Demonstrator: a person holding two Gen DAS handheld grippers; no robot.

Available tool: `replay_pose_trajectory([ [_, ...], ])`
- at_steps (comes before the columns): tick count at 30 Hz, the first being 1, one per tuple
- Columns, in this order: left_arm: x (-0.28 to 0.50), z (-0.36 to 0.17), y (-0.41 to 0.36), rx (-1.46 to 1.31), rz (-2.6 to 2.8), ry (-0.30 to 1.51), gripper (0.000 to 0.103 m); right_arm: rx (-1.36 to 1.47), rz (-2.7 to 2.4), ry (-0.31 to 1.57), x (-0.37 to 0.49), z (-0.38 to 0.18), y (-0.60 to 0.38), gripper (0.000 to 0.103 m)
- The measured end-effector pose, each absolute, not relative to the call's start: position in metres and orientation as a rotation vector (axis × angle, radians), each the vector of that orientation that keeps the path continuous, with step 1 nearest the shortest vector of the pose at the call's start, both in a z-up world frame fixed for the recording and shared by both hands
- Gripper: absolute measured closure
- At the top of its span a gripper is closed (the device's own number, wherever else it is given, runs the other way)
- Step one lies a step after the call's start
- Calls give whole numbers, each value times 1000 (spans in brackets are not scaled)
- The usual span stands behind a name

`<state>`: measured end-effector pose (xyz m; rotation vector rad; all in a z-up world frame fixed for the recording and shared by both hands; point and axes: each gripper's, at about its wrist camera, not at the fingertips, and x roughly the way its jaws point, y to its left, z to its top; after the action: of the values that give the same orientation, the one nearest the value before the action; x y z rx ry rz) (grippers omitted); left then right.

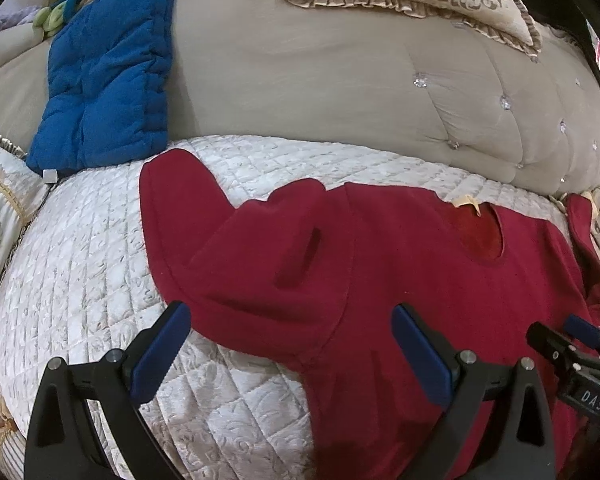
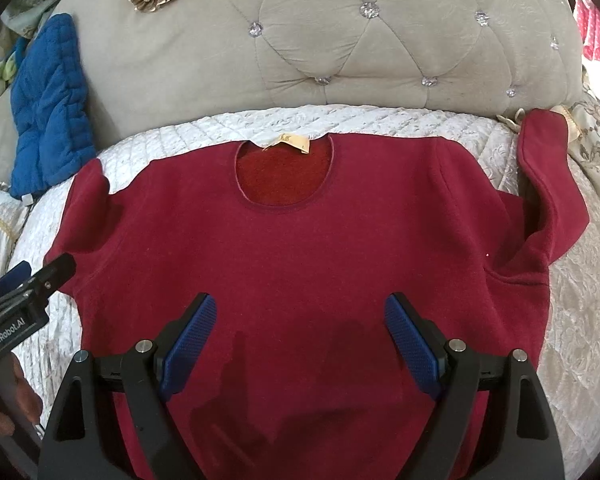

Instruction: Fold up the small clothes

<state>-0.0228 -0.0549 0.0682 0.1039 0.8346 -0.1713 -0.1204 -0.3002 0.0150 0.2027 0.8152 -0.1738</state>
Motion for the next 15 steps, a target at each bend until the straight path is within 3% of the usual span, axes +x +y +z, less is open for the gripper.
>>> replay_pose_trajectory([
  [15, -23, 67, -55, 91, -183, 836, 1, 182, -196, 799, -122, 16, -301, 34],
])
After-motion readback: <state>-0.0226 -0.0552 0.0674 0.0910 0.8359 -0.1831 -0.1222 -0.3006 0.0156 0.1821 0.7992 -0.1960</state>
